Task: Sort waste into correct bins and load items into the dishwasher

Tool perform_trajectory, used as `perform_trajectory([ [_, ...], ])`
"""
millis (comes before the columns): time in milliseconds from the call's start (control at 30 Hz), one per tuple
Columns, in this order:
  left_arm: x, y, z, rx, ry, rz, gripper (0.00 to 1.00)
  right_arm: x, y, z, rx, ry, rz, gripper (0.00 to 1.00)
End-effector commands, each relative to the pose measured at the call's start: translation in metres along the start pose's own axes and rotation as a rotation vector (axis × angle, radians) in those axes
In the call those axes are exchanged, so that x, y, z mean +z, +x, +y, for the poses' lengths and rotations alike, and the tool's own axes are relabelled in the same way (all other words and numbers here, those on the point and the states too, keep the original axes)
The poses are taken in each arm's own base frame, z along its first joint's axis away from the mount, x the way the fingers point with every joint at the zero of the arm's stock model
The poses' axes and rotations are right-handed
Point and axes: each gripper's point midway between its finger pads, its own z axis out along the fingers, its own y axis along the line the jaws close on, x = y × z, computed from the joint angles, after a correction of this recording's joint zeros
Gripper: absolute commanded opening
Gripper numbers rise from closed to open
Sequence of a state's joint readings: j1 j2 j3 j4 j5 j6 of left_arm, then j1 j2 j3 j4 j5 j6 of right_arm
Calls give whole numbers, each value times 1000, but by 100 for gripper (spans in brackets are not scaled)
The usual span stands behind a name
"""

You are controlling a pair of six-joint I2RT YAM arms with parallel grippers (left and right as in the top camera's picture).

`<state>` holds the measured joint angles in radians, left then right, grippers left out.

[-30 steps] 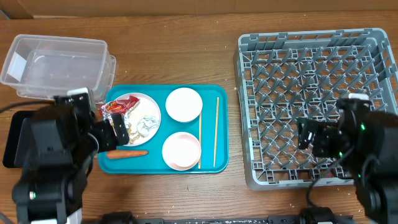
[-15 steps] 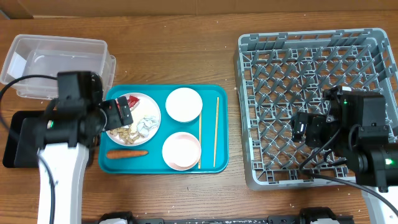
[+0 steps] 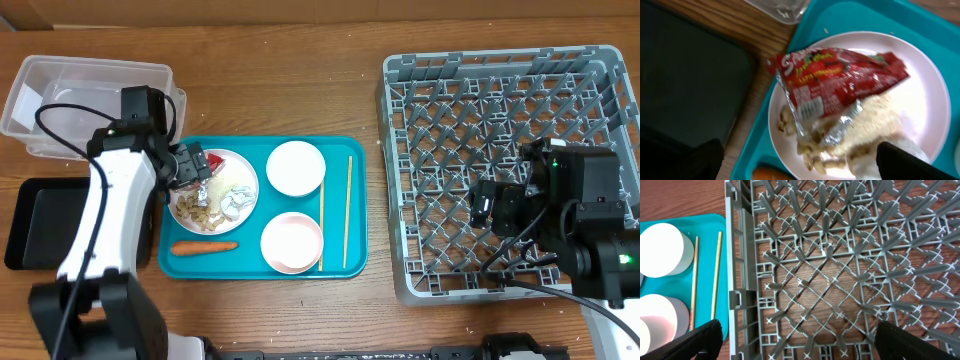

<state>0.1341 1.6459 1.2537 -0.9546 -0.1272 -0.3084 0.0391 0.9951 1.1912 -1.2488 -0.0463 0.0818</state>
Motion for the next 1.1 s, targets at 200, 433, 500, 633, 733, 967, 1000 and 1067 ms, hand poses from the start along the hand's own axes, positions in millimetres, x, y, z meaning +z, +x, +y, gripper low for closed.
perform_trajectory([
  [200,46,-7,1,-30,-28,61,64,-6,-8,-2,-5,12,-32,100],
  [433,47,-7,1,-29,-30,66,4,-6,-8,-4,-5,26,-34,100],
  [500,45,-6,2,-28,-30,68,4,-6,-8,-4,-5,26,-34,100],
  [633,24,-11,3,-30,-25,53,4,-6,-8,-4,-5,26,-34,100],
  [733,-10,-27,2,-37,-4,-15,4,-6,-8,-4,-5,27,-35,100],
  [967,-113,-85,6,-86,54,-332,4,-6,-8,-4,-5,27,-35,100],
  [1000,-124,-94,7,-95,55,-382,4,-6,-8,-4,-5,26,-35,100],
  [1067,-135,-107,10,-112,45,-453,4,-6,-8,-4,-5,27,-35,100],
])
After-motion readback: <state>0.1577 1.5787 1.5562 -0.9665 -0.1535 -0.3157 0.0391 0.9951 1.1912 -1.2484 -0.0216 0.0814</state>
